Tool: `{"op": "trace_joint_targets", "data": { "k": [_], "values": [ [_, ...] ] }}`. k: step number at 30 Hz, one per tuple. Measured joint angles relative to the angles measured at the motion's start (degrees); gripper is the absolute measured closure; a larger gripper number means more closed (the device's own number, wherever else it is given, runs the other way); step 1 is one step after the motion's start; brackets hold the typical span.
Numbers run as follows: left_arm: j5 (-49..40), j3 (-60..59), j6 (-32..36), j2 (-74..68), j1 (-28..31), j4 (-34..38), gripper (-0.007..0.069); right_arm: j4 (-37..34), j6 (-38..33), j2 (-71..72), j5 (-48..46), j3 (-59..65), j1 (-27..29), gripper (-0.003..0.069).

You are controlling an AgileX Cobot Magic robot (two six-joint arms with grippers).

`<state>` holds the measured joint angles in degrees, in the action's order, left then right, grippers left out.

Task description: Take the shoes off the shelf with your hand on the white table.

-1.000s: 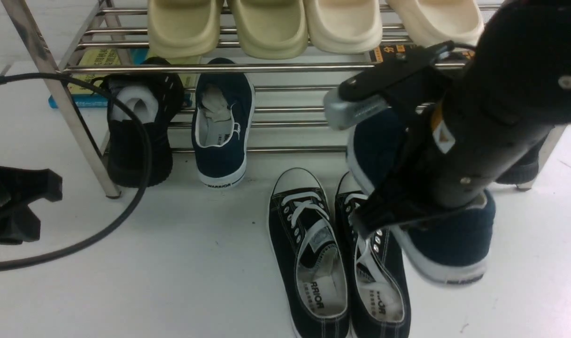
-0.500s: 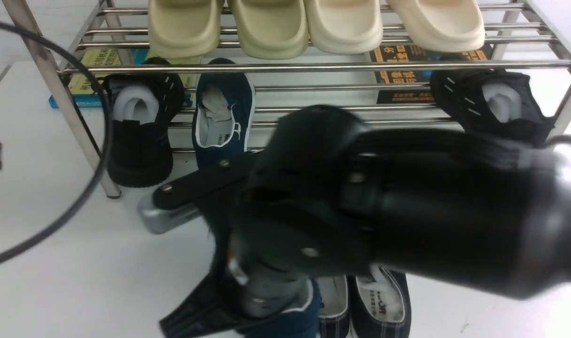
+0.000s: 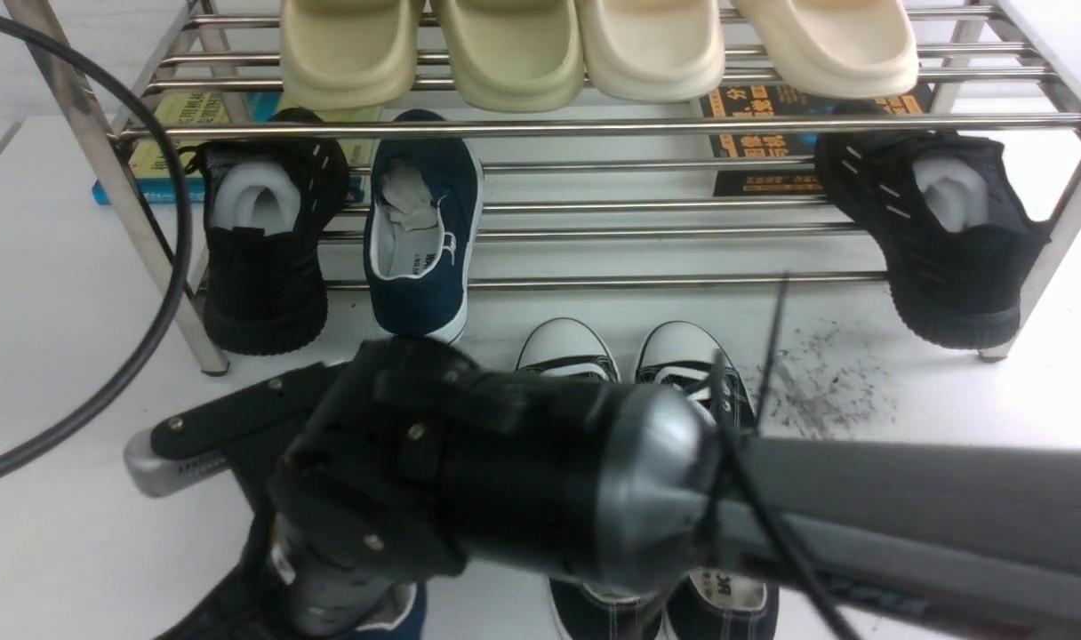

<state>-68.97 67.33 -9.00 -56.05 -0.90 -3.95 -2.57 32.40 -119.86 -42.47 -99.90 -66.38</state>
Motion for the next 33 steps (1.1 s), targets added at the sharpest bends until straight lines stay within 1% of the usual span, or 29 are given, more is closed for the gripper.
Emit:
{"op": "trace_joint_targets", "data": {
  "k": [3, 6, 9, 11, 14, 17, 19, 20, 21, 22, 25, 26, 28, 30, 31, 33],
  "values": [
    [-0.19, 0.0, -0.18, 0.0, 0.0, 0.05, 0.0613, 0.0, 1.91, -2.03, 5.71, 0.0, 0.0, 0.0613],
    [-0.19, 0.0, -0.18, 0.0, 0.0, 0.31, 0.0613, 0.19, 3.9, -3.12, 9.27, 0.0, 0.0, 0.0608],
    [-0.24, 0.0, -0.42, 0.0, 0.0, 0.33, 0.0611, 0.19, 4.6, -4.12, 11.43, 0.0, -0.06, 0.0595],
    [-0.24, 0.0, -1.04, 0.0, 0.0, 0.38, 0.0609, 0.19, 4.6, -4.78, 12.56, 0.0, -0.11, 0.0573],
    [-0.36, 0.0, -1.33, 0.0, 0.0, 0.38, 0.0607, 0.19, 4.6, -5.22, 13.35, -0.04, -0.19, 0.052],
    [-0.36, 0.0, -1.45, 0.0, 0.0, 0.4, 0.0607, 0.63, 4.6, -5.34, 13.7, -0.11, -0.19, 0.0433],
    [-0.42, 0.0, -1.45, 0.0, 0.0, 0.4, 0.0607, 1.04, 4.6, -5.22, 13.37, -0.17, -0.19, 0.0358],
    [-0.42, 0.0, -1.45, 0.0, 0.0, 0.4, 0.0606, 1.04, 4.6, -5.22, 13.37, -0.17, -0.19, 0.0349],
    [-0.42, 0.0, -1.45, 0.0, 0.0, 0.4, 0.0606, 1.33, 4.6, -4.5, 12.14, -0.17, -0.12, 0.0288],
    [-0.48, 0.0, -1.45, 0.0, 0.0, 0.45, 0.0606, 1.47, 4.6, -3.52, 10.45, -0.17, 0.0, 0.0246],
    [-0.54, 0.0, -1.57, 0.0, 0.0, 0.45, 0.0602, 1.54, 4.04, 0.24, 5.17, -0.17, 0.65, 0.0168],
    [-0.54, 0.0, -1.75, 0.0, 0.0, 0.45, 0.0601, 1.54, 3.63, 1.53, 3.22, -0.23, 0.82, 0.0153],
    [-0.59, 0.0, -3.0, 0.0, 0.0, 0.45, 0.0596, 1.7, 1.52, 4.87, -1.07, -0.43, 1.35, 0.0136],
    [-0.59, 0.0, -3.7, 0.0, 0.0, 0.45, 0.0594, 1.86, -0.31, 7.01, -3.38, -0.5, 1.74, 0.0136],
    [-0.65, 0.0, -4.89, 0.0, 0.0, 0.81, 0.0592, 1.96, -3.35, 10.41, -8.04, -0.52, 2.3, 0.0149],
    [-0.8, 0.0, -5.41, 0.0, 0.0, 1.54, 0.059, 1.96, -6.02, 12.41, -11.55, -0.56, 2.72, 0.0172]
  ]
}}
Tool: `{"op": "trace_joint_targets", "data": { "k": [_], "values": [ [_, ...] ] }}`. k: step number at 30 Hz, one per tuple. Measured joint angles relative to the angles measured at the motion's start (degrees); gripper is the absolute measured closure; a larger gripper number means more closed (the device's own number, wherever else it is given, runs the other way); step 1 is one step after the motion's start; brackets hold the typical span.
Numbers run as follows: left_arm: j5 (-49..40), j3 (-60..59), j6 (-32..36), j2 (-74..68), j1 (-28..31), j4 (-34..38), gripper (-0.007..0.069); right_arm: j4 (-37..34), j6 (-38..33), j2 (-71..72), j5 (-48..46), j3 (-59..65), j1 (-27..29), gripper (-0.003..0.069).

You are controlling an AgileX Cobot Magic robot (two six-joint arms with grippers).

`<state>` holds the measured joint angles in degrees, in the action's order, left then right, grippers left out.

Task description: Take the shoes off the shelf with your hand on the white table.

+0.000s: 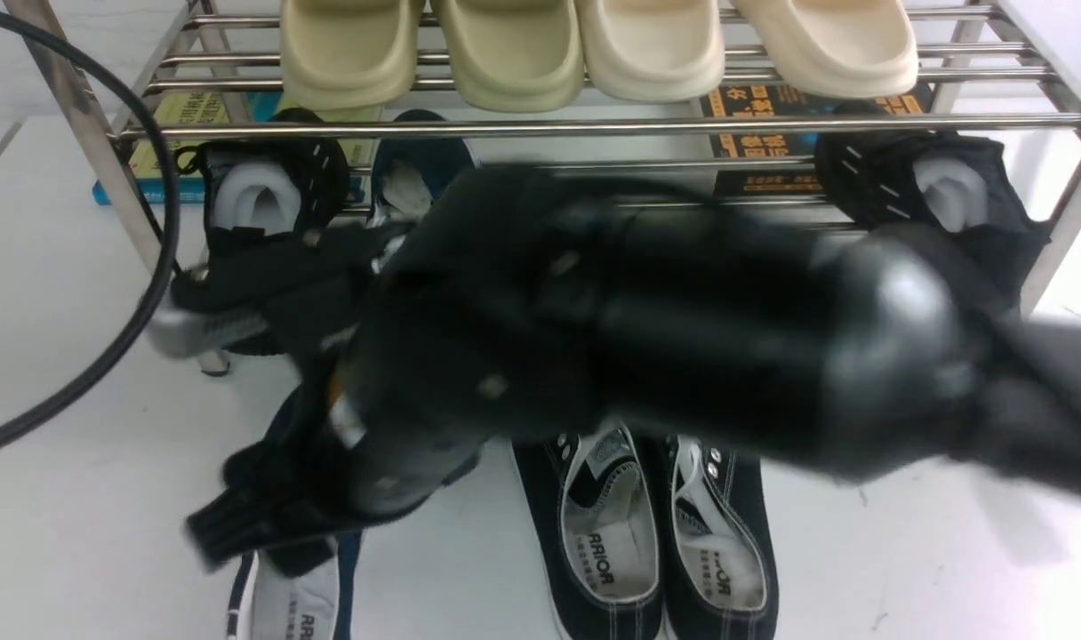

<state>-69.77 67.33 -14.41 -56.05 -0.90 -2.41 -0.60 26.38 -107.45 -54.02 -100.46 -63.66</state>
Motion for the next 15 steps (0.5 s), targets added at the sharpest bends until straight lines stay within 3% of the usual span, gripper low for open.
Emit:
{"op": "trace_joint_targets", "data": {
  "k": [2, 3, 4, 5, 8, 10, 13, 15],
  "values": [
    [-0.19, 0.0, -0.5, 0.0, 0.0, 3.55, 0.0589, 0.6, -7.19, 6.18, -9.87, -0.07, 1.37, 0.0286],
    [-0.19, 0.0, -0.51, 0.0, 0.0, 3.55, 0.0588, 0.6, -7.59, 6.6, -9.87, -0.07, 1.48, 0.0296],
    [-0.19, 0.0, -0.51, -0.22, 0.0, 6.07, 0.0585, 1.37, -9.54, 9.48, -14.36, -0.07, 2.39, 0.0377],
    [-0.19, 0.0, -0.51, -0.22, 0.0, 6.47, 0.0585, 1.37, -9.54, 9.89, -14.36, -0.07, 2.53, 0.039],
    [-0.06, 0.0, 0.37, -1.95, 0.0, 14.1, 0.0559, 3.43, -11.22, 16.85, -16.75, 0.9, 5.17, 0.0608],
    [0.36, 0.0, 1.68, -3.63, 0.0, 18.37, 0.0532, 5.06, -11.65, 21.61, -17.25, 2.74, 6.78, 0.0668],
    [1.13, 0.0, 2.93, -5.91, 0.0, 21.95, 0.0491, 6.67, -12.01, 26.56, -17.62, 5.84, 8.06, 0.0673],
    [3.66, 0.0, 4.23, -9.13, -1.81, 24.08, 0.0425, 8.92, -12.11, 32.26, -17.83, 11.0, 9.66, 0.0673]
  ]
}}
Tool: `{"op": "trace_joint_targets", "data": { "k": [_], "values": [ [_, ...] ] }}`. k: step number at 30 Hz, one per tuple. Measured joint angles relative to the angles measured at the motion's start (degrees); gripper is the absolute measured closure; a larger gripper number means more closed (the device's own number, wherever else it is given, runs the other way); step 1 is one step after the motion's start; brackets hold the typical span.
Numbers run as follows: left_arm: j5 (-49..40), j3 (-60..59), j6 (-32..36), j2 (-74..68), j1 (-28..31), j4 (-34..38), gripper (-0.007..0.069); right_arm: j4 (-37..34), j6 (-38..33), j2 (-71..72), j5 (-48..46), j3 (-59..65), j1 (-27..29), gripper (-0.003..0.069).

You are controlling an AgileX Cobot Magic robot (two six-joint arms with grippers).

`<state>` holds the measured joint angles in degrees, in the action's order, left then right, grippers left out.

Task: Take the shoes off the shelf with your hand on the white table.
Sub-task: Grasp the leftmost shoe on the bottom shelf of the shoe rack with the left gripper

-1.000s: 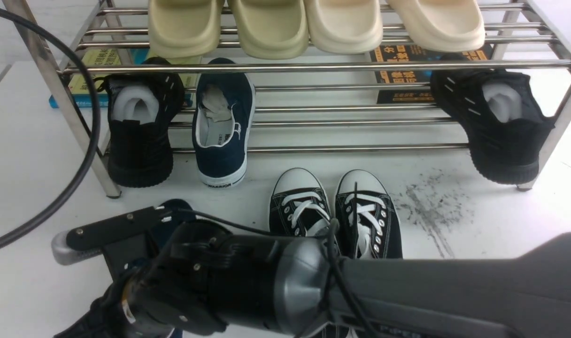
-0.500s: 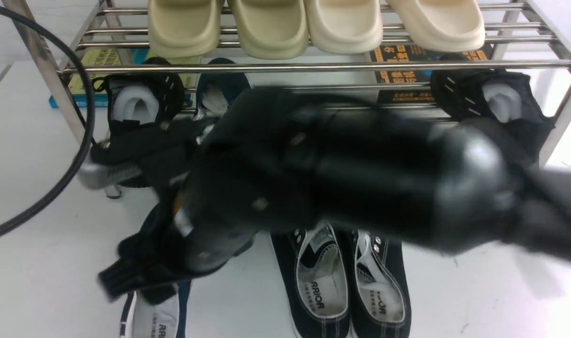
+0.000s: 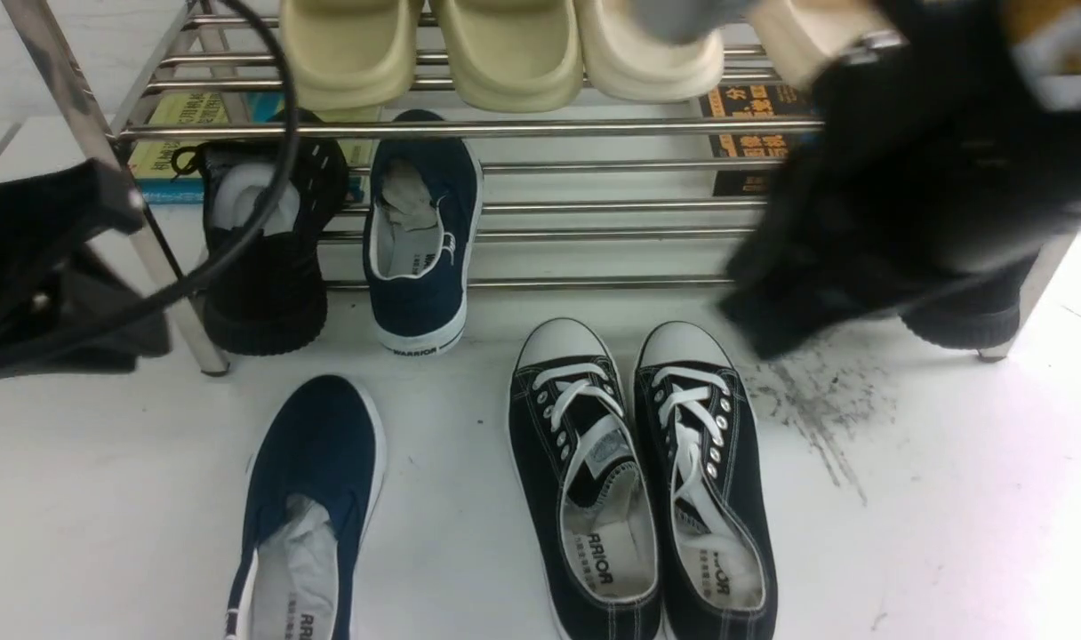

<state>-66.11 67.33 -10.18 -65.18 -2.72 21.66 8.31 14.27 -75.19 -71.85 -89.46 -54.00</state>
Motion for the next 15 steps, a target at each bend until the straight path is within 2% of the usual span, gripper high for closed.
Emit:
{"op": "trace_joint_targets", "data": {
  "k": [4, 7, 10, 11, 15],
  "values": [
    [5.2, 0.0, 0.36, -3.96, -5.85, 0.35, 0.0349, 2.63, 0.0, 5.88, -0.14, 6.31, 1.71, 0.0673],
    [12.25, 0.66, -0.1, -9.45, -14.57, 0.4, 0.0291, 3.98, 1.13, 11.9, -0.4, 12.85, 3.44, 0.0673],
    [14.5, 2.63, -1.52, -13.49, -18.39, -0.48, 0.0277, 4.3, 1.79, 14.68, -0.47, 16.3, 3.63, 0.0673],
    [15.47, 5.53, -3.48, -17.44, -20.96, -2.11, 0.0273, 4.36, 2.27, 16.9, -0.47, 18.36, 3.63, 0.0673],
    [15.97, 12.58, -8.51, -24.87, -24.17, -8.94, 0.0269, 4.47, 3.63, 20.3, -0.47, 21.6, 3.63, 0.0673]
  ]
}}
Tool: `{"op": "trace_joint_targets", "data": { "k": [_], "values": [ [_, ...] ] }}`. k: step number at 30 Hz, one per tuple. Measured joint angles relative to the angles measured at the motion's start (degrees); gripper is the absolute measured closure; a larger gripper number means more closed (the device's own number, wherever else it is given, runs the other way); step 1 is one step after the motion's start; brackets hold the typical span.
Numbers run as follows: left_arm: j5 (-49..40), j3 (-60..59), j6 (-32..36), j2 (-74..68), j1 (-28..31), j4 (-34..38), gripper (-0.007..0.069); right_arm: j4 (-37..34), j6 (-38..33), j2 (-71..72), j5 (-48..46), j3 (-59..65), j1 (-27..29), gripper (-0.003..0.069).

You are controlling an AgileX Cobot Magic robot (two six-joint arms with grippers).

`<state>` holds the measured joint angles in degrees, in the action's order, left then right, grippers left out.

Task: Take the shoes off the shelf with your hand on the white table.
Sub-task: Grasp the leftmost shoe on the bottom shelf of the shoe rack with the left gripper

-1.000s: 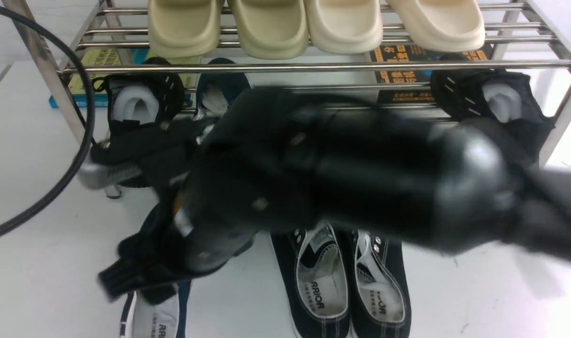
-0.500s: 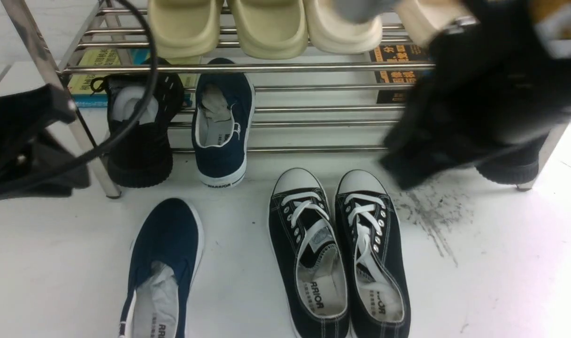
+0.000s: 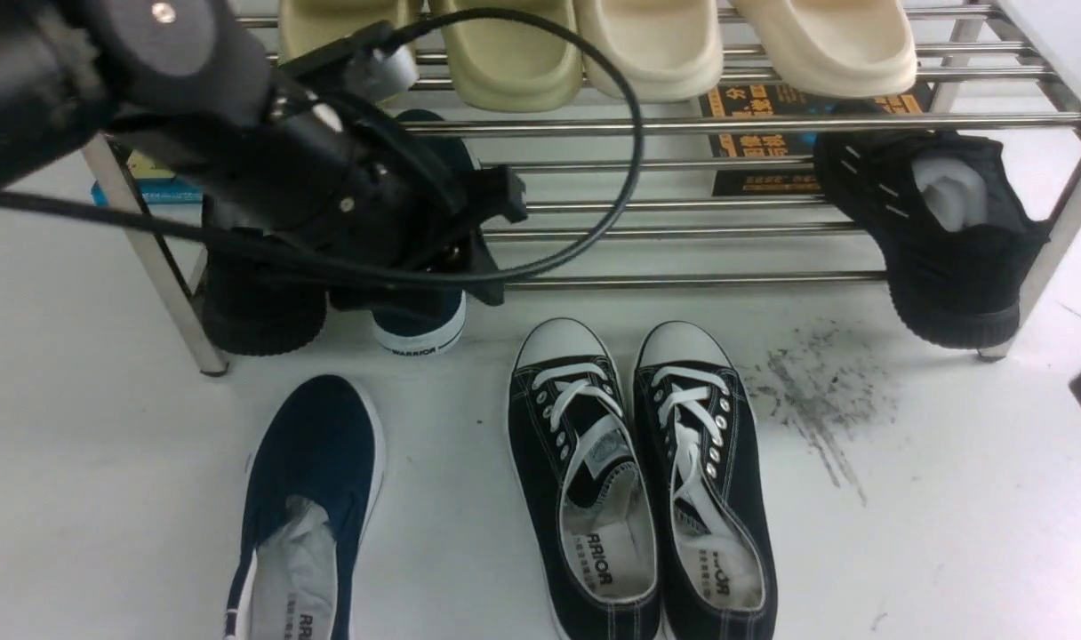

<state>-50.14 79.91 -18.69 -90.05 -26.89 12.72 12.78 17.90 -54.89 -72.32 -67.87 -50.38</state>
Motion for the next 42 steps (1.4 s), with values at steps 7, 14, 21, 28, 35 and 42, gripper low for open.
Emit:
{"op": "trace_joint_targets", "data": {
  "k": [7, 14, 21, 28, 35, 42],
  "values": [
    [0.21, 8.74, -11.82, -8.19, -4.74, -19.68, 0.0269, 0.12, 0.58, 3.04, -0.14, 1.81, 0.0, 0.0673],
    [2.01, 10.17, -21.45, -13.52, -7.47, -34.89, 0.0269, 0.42, 1.65, 3.23, -0.14, 1.97, 0.0, 0.0673],
    [2.5, 10.22, -25.9, -16.93, -7.52, -40.57, 0.0269, 0.7, 2.25, 3.23, -0.14, 1.97, 0.0, 0.0672],
    [5.21, 10.22, -26.24, -20.79, -7.52, -42.25, 0.0278, 0.27, 2.35, 3.23, -0.14, 1.97, 0.0, 0.0669],
    [5.07, 10.22, -26.29, -21.07, -7.52, -41.69, 0.0536, 0.04, 2.35, 3.23, -0.14, 1.97, 0.0, 0.0666],
    [-3.7, 10.22, -23.28, -14.22, -7.89, -27.08, 0.0583, -0.17, 2.35, 3.23, -0.14, 1.97, 0.0, 0.0664]
  ]
}}
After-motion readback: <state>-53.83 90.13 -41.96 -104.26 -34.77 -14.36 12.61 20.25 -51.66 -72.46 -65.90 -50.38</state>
